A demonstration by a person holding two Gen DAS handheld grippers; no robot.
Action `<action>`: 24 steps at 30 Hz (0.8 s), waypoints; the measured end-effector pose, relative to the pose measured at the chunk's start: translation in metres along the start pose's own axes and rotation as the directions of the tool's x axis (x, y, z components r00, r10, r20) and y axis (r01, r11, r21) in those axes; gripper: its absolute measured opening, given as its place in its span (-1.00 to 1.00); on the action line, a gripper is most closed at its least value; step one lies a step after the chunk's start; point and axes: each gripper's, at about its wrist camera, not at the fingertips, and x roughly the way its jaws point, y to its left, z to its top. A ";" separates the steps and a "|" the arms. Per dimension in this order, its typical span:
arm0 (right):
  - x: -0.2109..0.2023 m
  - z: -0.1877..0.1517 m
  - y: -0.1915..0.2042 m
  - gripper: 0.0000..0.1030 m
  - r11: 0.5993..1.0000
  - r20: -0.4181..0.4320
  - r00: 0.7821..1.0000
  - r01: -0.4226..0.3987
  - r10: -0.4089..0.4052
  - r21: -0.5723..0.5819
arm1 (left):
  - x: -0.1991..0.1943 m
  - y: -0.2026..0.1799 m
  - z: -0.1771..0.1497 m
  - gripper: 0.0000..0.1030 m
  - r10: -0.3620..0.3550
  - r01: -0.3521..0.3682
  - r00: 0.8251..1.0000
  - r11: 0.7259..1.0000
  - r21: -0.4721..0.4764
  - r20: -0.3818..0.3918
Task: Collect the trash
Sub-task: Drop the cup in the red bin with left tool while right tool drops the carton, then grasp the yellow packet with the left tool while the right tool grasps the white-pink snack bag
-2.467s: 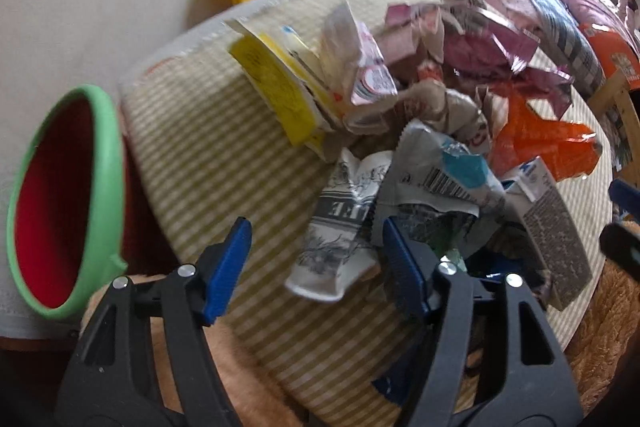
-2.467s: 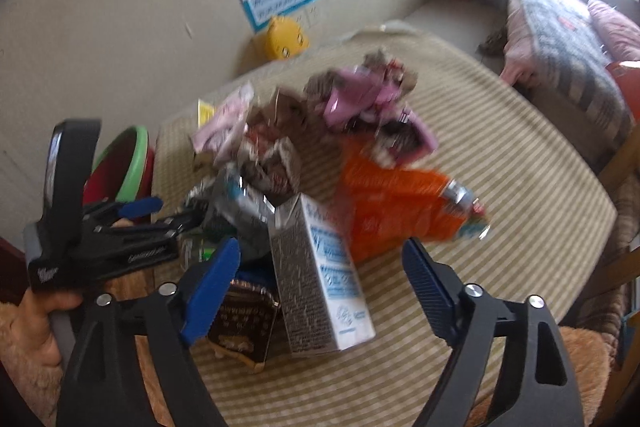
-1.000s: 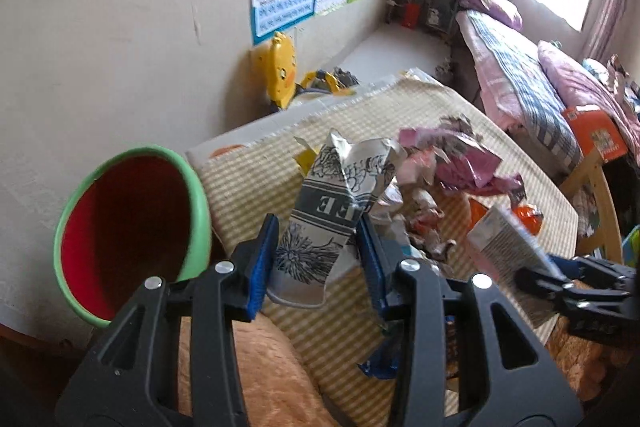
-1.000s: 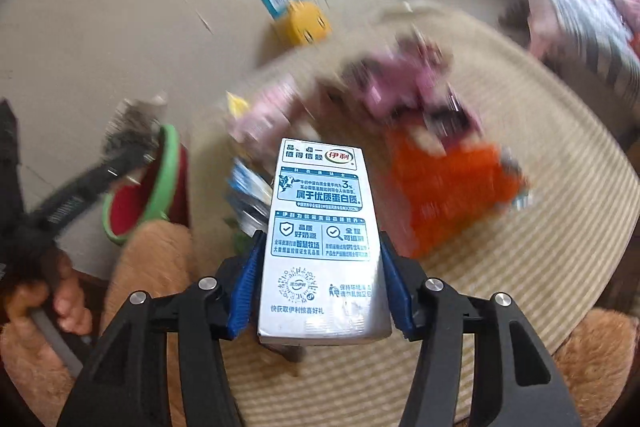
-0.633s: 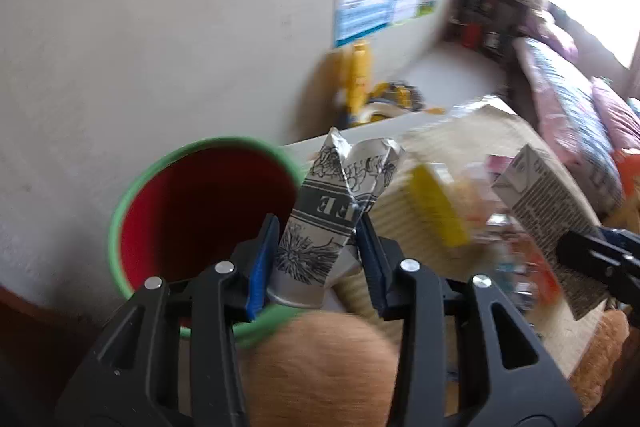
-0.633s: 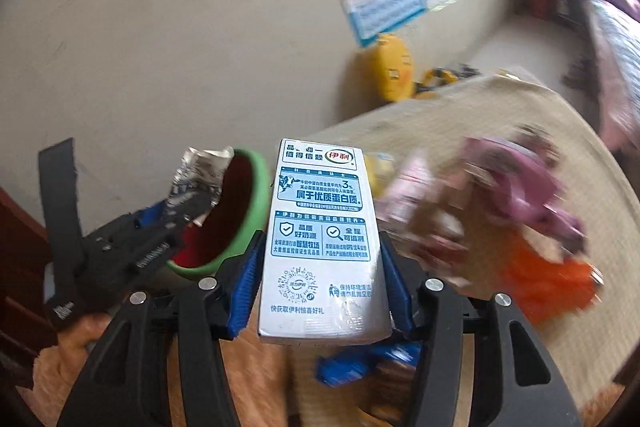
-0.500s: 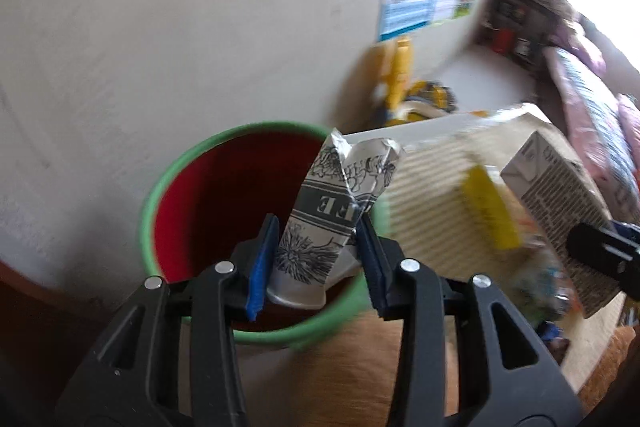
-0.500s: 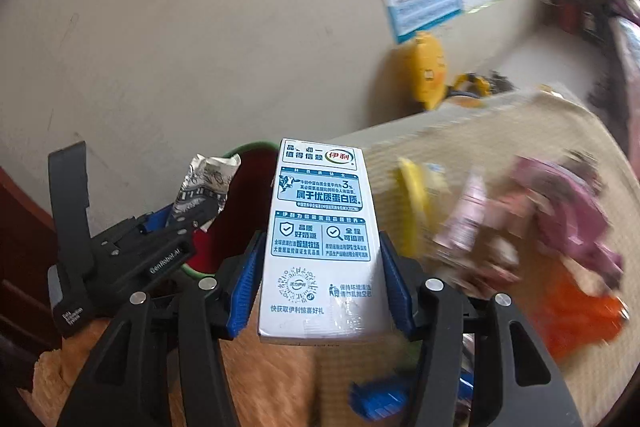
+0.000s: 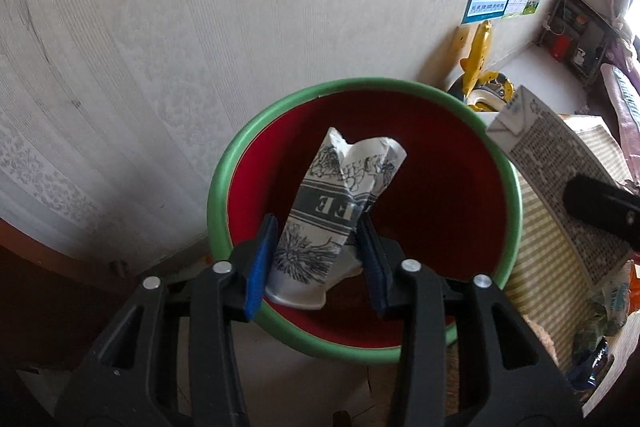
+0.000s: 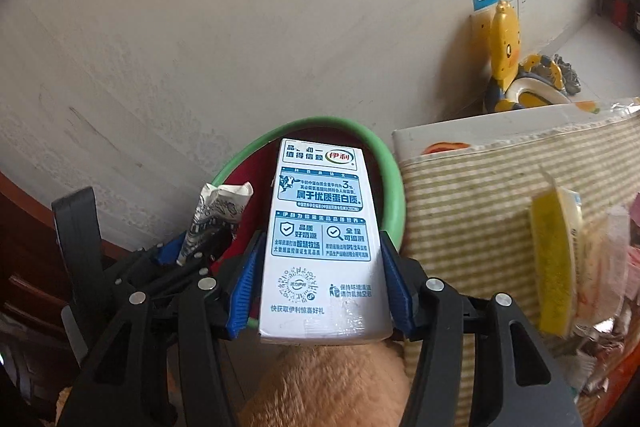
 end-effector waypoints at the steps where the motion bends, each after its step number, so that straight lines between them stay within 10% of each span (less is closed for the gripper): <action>1: -0.002 -0.003 0.006 0.10 1.000 -0.002 1.000 -0.006 0.006 0.010 | 0.002 0.001 0.001 -0.10 -0.001 0.001 1.000 1.000 -0.004 -0.002; 4: -0.002 -0.003 0.003 0.28 0.999 0.006 1.000 -0.021 0.021 0.035 | 0.001 0.007 -0.004 0.22 -0.006 0.006 1.000 1.000 -0.013 0.001; 13: -0.035 -0.017 -0.004 0.31 1.000 0.057 0.998 0.020 -0.021 0.019 | -0.006 -0.007 -0.005 0.27 -0.028 0.028 1.000 1.000 0.006 0.013; 24: -0.104 -0.025 -0.105 0.31 0.946 0.117 0.948 0.275 -0.296 0.170 | -0.020 -0.048 -0.005 0.27 -0.093 0.090 0.995 0.994 0.064 0.035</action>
